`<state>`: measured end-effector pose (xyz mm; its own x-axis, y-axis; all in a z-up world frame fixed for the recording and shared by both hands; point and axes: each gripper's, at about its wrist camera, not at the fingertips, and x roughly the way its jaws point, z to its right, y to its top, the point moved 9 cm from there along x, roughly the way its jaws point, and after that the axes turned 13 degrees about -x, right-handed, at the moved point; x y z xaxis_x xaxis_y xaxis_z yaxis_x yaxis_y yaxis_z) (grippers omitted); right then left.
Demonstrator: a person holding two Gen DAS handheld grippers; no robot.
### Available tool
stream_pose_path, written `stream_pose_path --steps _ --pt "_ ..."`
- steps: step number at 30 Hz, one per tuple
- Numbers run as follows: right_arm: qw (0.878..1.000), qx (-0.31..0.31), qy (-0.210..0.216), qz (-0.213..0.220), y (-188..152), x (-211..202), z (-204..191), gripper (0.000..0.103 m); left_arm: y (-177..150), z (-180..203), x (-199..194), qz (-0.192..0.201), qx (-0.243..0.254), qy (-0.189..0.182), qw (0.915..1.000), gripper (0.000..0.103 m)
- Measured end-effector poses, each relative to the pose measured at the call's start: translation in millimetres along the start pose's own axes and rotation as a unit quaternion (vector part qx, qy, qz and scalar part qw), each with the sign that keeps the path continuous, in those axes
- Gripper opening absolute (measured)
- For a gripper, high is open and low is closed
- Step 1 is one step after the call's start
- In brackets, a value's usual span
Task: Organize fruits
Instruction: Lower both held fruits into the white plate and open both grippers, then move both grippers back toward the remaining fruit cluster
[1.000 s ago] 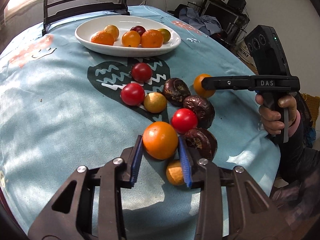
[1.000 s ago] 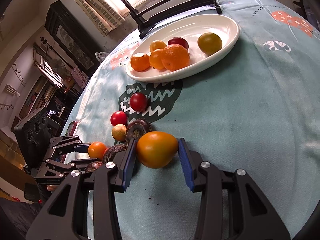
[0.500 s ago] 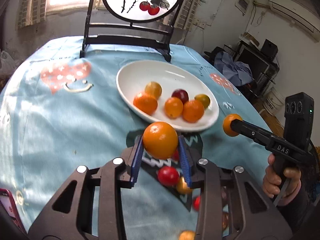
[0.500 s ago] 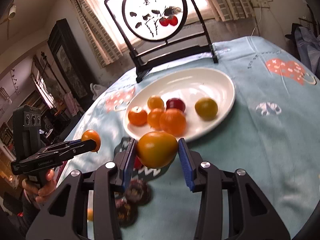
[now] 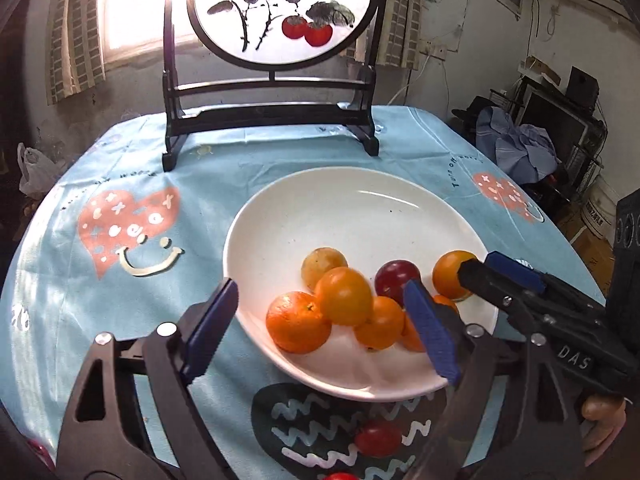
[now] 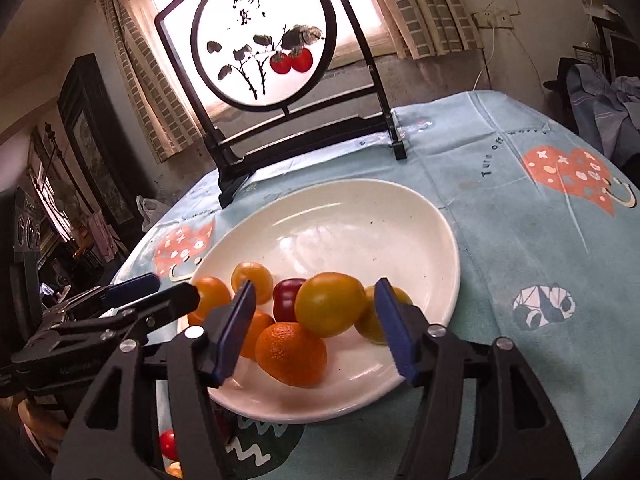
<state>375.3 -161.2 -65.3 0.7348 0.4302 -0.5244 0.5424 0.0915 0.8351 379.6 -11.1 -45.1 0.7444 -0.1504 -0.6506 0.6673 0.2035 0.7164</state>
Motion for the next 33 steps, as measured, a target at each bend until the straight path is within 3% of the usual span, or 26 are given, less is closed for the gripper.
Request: stream_pose_path --steps 5,8,10,12,15,19,33 --pt "0.999 -0.029 0.031 0.027 6.0 -35.7 -23.6 0.063 -2.4 -15.0 -34.9 0.027 -0.008 0.010 0.9995 0.098" --pt "0.996 -0.026 0.081 0.003 -5.4 -46.5 -42.1 0.063 -7.1 -31.8 -49.1 0.037 -0.017 0.030 0.9987 0.099" --pt "0.993 -0.020 0.110 -0.035 -21.7 -49.4 -54.1 0.063 -12.4 -43.5 -56.9 0.040 -0.031 0.035 0.9981 0.099" --pt "0.984 -0.011 0.153 -0.088 -44.0 -50.7 -67.1 0.063 -19.0 -56.2 -62.7 0.039 -0.049 0.044 0.9971 0.099" --pt "0.961 -0.005 0.228 -0.154 -75.5 -56.6 -85.2 0.063 -26.7 -72.4 -70.3 0.030 -0.070 0.046 0.9960 0.099" --pt "0.938 -0.008 0.286 -0.195 -100.3 -72.4 -98.7 0.063 -30.6 -86.4 -79.1 0.028 -0.102 0.038 0.9937 0.099" --pt "0.929 -0.054 0.274 -0.241 -131.4 -72.7 -106.4 0.063 -43.2 -86.5 -85.2 0.021 -0.090 0.038 0.9950 0.099"
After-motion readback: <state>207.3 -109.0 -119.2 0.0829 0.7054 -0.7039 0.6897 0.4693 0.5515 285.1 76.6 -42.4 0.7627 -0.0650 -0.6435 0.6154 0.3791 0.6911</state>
